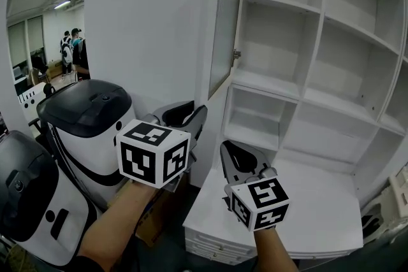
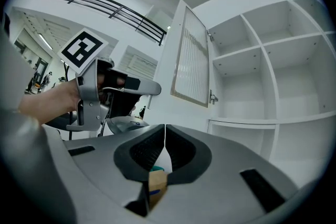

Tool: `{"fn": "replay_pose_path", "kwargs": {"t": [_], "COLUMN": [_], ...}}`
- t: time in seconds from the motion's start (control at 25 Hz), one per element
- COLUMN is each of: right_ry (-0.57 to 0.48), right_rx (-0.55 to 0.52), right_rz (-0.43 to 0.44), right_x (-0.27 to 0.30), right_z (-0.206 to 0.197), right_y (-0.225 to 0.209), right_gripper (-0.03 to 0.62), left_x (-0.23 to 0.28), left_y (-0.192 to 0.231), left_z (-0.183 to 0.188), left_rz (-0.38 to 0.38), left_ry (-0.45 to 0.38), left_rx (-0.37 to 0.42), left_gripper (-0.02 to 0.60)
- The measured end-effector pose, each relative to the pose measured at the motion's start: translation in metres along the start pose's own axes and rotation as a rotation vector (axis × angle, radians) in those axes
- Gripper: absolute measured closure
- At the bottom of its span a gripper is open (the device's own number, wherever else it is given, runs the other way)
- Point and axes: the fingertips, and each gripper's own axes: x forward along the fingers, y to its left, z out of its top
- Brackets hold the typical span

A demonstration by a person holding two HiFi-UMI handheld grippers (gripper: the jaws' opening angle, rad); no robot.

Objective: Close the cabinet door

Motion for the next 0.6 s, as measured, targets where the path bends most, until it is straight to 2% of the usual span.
{"fn": "replay_pose_path", "kwargs": {"t": [0.6], "right_ry": [-0.027], "right_rx": [0.016], "right_rz": [-0.05], "right_x": [-0.012], "right_z": [0.003], "right_y": [-0.018], "right_gripper": [0.574], "left_x": [0.006], "left_y": [-0.026], "left_z": [0.001], "left_rz": [-0.053], "left_ry": [-0.014], "left_rx": [-0.016], "left_gripper": [0.491]}}
